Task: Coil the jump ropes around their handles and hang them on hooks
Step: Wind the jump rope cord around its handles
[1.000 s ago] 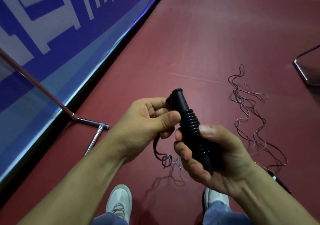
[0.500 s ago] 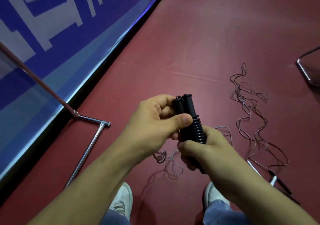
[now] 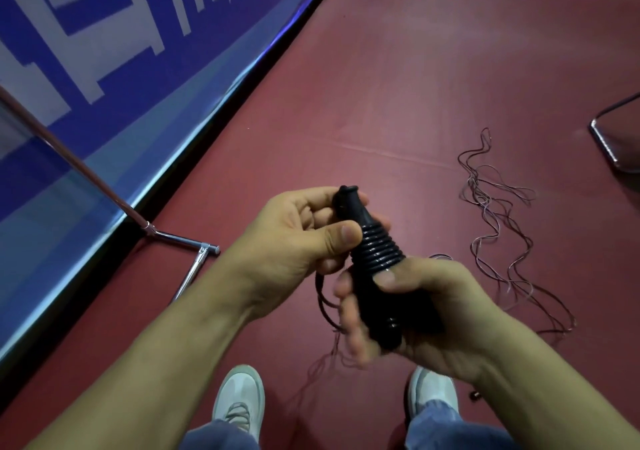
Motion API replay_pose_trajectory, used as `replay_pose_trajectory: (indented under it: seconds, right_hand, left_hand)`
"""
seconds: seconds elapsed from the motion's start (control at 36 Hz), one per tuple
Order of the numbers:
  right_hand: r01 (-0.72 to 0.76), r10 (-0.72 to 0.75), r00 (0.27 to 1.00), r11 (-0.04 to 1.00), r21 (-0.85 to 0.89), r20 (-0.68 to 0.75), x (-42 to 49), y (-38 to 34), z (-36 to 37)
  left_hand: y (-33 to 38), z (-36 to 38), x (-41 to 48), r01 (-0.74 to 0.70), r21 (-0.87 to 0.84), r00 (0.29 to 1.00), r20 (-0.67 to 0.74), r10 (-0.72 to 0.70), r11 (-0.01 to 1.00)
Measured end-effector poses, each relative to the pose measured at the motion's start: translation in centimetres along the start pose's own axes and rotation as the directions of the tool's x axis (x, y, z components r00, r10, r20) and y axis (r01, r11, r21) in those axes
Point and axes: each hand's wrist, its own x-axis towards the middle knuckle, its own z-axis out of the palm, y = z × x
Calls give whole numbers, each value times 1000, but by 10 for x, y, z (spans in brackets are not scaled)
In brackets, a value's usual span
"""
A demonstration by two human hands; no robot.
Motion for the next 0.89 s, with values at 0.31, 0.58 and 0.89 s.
replay_pose_trajectory:
  seconds: [0.31,0.58,0.89]
  right_hand:
    - [-339,-717,538,299,-892,-444,16,12,20]
    - [181,-324,900,885,-429,-290,-2,3,13]
    - [-26,-299,818,835,-550,-492,5,6,2]
  left_hand:
    - [-14,11,2,-10,157,973,-225,46,988]
    - [-4,3,1,-89,145,996,31,85,985]
    - [-12,9,1,-33,168,968,-240,74,985]
